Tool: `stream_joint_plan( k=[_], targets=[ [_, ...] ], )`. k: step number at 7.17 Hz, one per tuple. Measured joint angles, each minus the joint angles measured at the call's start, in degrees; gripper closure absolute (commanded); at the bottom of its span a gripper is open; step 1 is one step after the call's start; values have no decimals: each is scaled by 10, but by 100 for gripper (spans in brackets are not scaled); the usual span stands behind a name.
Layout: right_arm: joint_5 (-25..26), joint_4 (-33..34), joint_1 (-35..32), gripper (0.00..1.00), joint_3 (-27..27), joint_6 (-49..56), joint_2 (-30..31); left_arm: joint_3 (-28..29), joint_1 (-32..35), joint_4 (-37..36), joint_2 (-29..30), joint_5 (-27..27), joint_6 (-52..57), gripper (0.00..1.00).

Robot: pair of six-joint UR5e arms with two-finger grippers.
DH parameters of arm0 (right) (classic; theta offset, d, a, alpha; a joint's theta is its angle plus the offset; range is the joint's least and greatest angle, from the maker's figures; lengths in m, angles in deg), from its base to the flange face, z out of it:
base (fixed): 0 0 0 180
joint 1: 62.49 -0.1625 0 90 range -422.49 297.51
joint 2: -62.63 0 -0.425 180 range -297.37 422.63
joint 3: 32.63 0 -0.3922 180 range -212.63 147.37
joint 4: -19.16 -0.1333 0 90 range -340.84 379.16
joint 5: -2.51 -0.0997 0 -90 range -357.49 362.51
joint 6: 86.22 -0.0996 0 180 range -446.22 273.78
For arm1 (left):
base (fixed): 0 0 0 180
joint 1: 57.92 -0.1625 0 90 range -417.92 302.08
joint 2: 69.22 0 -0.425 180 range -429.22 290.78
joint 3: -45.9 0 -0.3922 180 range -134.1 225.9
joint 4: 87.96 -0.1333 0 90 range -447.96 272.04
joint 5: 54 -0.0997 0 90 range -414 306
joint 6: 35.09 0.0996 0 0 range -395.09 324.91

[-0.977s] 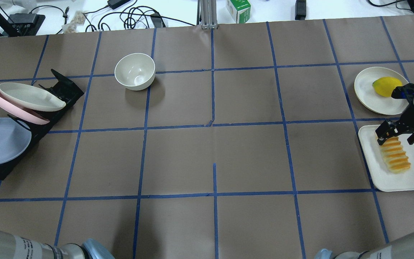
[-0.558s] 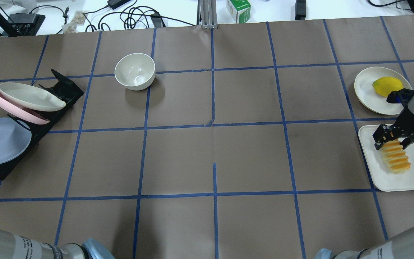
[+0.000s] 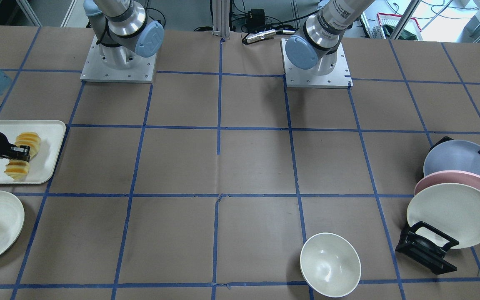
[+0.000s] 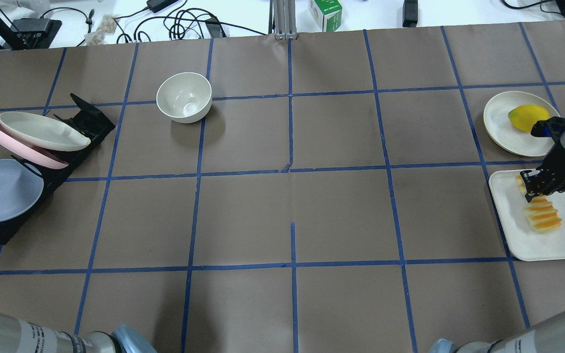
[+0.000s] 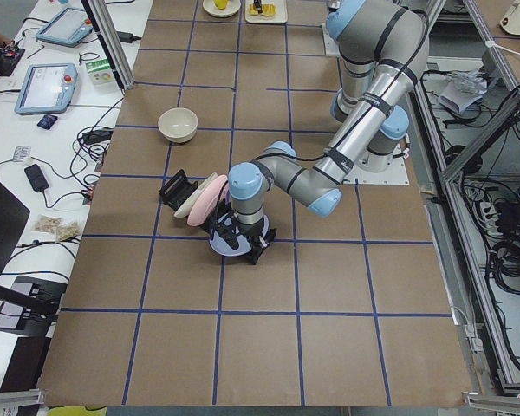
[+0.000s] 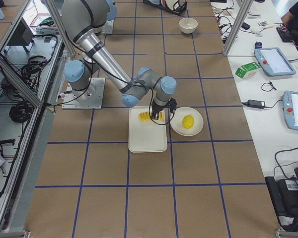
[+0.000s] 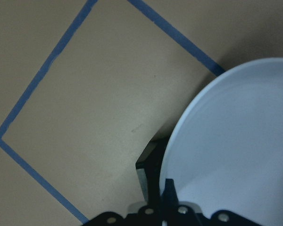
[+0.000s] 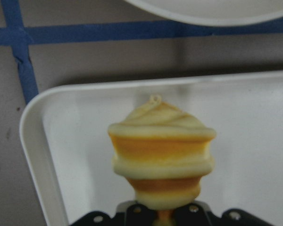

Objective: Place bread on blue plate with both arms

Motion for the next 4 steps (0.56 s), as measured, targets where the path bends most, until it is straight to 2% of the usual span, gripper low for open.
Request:
stream_joint_plan(
  k=[2,4],
  targets=[
    [-5,-45,-5,100,-47,-1,16,10,0,18,-11,-1,2,100],
    [-31,-123,-10,100,-100,-4,39,33,-4,85,-40,-14,24,100]
  ],
)
